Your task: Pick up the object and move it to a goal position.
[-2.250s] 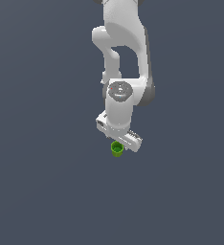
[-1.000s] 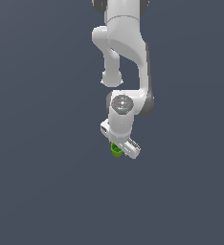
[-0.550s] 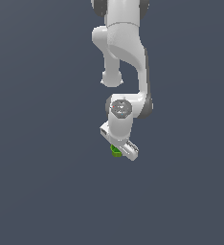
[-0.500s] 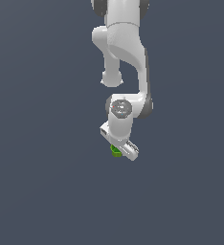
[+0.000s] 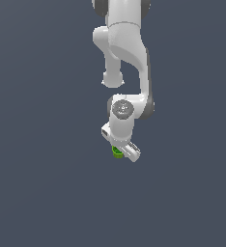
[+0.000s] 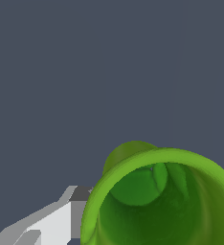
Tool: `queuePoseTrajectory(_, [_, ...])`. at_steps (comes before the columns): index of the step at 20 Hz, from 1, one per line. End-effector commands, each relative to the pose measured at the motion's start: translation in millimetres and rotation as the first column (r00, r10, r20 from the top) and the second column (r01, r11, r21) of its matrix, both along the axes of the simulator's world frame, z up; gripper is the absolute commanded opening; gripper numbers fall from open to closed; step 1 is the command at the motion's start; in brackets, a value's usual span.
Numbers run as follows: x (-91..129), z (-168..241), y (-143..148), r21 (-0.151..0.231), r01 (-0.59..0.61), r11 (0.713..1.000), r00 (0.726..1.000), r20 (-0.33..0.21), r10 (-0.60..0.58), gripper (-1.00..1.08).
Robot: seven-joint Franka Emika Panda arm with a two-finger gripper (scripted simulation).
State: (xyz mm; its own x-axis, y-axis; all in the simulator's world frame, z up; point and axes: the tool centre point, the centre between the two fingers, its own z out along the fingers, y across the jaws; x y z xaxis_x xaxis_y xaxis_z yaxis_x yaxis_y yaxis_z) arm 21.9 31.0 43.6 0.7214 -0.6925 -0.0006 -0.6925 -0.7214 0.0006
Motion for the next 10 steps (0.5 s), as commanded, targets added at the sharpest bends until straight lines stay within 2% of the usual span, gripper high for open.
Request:
queuePoseTrajectory(1, [0,4,-1,0.001,-0.001,1.0,1.0,0.001,0.001,-1.0])
queuePoseTrajectory(10, [-6,45,-26,0.001,-0.001,1.0,1.0,0.001,0.001,-1.0])
